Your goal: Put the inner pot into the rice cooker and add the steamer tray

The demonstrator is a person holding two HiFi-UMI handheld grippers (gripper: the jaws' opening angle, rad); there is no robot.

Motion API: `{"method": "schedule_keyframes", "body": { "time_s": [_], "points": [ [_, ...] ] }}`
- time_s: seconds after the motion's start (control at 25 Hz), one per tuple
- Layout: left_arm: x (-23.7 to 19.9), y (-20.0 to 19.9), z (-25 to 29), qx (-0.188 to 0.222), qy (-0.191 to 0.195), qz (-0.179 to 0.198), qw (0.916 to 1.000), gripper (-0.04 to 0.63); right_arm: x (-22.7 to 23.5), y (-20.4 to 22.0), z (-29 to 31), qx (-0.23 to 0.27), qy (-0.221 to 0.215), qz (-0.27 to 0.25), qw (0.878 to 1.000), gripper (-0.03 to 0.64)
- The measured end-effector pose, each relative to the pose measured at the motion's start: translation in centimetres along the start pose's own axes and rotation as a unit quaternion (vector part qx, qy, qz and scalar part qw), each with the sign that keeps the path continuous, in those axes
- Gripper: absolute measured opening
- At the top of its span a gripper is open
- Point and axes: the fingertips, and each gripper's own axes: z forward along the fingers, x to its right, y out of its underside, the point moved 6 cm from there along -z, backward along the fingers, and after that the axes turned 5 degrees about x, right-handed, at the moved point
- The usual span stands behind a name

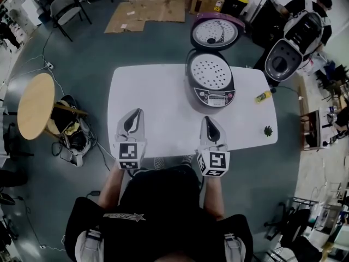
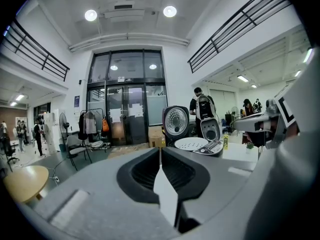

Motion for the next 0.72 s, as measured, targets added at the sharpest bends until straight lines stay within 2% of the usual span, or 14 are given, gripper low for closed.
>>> {"method": "schedule_keyframes", "body": {
  "time_s": [0.72],
  "points": [
    [0.34, -0.01, -0.22, 0.003, 0.004, -0.002, 1.0000, 0.020, 0.40, 0.16, -0.45, -0.004, 0.013, 0.002, 1.000, 0.006]
  ]
}}
